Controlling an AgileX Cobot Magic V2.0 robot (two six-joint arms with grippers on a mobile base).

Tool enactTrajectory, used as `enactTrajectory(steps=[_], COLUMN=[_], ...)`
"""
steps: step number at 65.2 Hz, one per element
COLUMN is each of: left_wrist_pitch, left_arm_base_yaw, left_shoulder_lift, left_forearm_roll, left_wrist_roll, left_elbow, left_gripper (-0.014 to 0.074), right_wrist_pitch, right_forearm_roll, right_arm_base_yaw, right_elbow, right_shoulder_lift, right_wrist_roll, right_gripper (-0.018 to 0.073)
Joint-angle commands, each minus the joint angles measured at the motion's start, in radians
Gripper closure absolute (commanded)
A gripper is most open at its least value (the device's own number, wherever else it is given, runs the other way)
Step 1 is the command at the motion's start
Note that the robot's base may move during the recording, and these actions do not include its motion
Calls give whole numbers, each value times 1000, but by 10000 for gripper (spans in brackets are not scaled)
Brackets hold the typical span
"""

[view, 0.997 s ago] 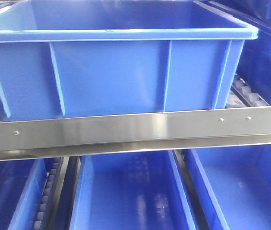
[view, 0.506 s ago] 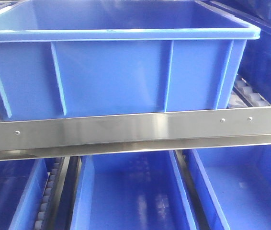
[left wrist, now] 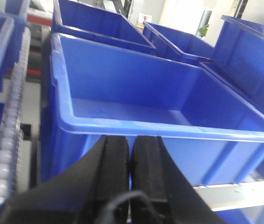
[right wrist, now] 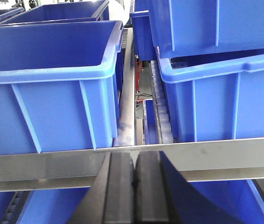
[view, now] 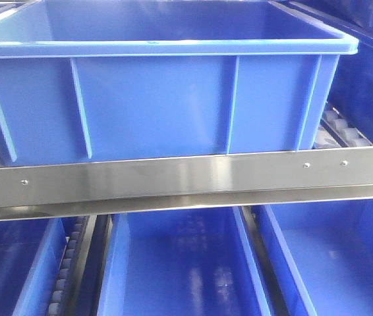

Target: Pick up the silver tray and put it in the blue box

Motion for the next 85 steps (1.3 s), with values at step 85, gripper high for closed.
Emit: enactTrajectory(steps=[85], left_wrist_pitch=[-212], left_arm_base_yaw=[245], left_shoulder_lift=[-239], left_forearm_roll=[77], left_wrist_roll=[77], left_elbow=[339], left_gripper=[596], right_wrist_pitch=[-83], right_forearm_roll=[3], right_arm_base_yaw=[-5], right_elbow=[-18], right_shoulder_lift=[-20], right_wrist_roll=[-9], right_gripper=[507])
